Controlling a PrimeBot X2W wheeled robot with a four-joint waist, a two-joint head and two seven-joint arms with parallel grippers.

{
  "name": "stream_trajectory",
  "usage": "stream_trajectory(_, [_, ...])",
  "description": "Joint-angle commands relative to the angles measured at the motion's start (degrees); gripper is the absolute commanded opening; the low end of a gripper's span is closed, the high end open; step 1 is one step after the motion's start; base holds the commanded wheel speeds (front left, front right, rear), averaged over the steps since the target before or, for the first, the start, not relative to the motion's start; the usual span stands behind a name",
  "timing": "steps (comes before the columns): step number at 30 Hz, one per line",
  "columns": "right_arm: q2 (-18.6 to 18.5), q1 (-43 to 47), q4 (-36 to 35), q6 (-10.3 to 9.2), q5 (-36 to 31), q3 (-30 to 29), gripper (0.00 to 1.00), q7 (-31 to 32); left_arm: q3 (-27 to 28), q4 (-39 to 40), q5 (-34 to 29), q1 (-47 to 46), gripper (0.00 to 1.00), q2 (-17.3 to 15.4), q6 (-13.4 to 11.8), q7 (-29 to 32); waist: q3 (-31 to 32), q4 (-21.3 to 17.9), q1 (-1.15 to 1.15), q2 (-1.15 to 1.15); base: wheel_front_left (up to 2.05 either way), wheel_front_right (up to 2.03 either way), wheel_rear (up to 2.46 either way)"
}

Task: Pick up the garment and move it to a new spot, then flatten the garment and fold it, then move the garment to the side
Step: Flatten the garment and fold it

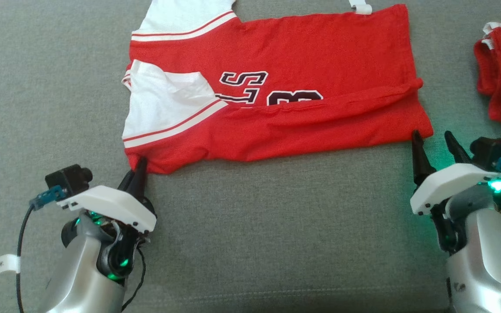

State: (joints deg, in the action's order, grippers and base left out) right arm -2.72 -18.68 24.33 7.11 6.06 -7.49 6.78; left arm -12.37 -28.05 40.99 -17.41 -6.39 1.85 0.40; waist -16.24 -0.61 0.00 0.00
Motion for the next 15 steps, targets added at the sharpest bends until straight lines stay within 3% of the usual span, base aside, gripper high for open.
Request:
stream_trajectory(1, [-0.16,-2.14,-0.73,0.37,0.35,1.32,1.0,-0.57,1.49,1.51,-0.09,-1.94,0.0,-0.8,0.3,-0.5,-0.13,0.25,0.0,0.0,0.0,0.0,0.0])
stream_trajectory(8, [-0.16,-6.4,7.4,0.37,1.47,2.15,1.0,-0.17,1.04,3.68,-0.5,-2.05,0.0,-1.07,0.41,-1.31,-0.41,1.35,0.0,0.0,0.0,0.0,0.0])
stream_trajectory(10, [-0.16,-7.5,9.58,0.37,1.75,2.37,0.52,-0.05,0.88,4.3,-0.55,-2.0,0.0,-1.1,0.41,-1.4,-0.42,1.53,0.0,0.0,0.0,0.0,0.0])
stream_trajectory(13, [-0.16,-8.74,12.04,0.37,1.51,2.35,0.23,-0.35,0.55,5.25,-0.71,-1.93,0.0,-1.08,0.39,-1.51,-0.3,1.75,0.0,0.0,0.0,0.0,0.0])
stream_trajectory(14, [-0.16,-8.74,12.04,0.37,1.51,2.35,0.23,-0.35,0.55,5.25,-0.71,-1.93,0.0,-1.08,0.39,-1.51,-0.3,1.75,0.0,0.0,0.0,0.0,0.0])
stream_trajectory(15, [-0.16,-9.02,12.58,0.37,1.55,2.47,0.0,-0.44,0.45,5.62,-0.77,-1.89,0.0,-1.09,0.39,-1.58,-0.22,1.77,0.0,0.0,0.0,0.0,0.0])
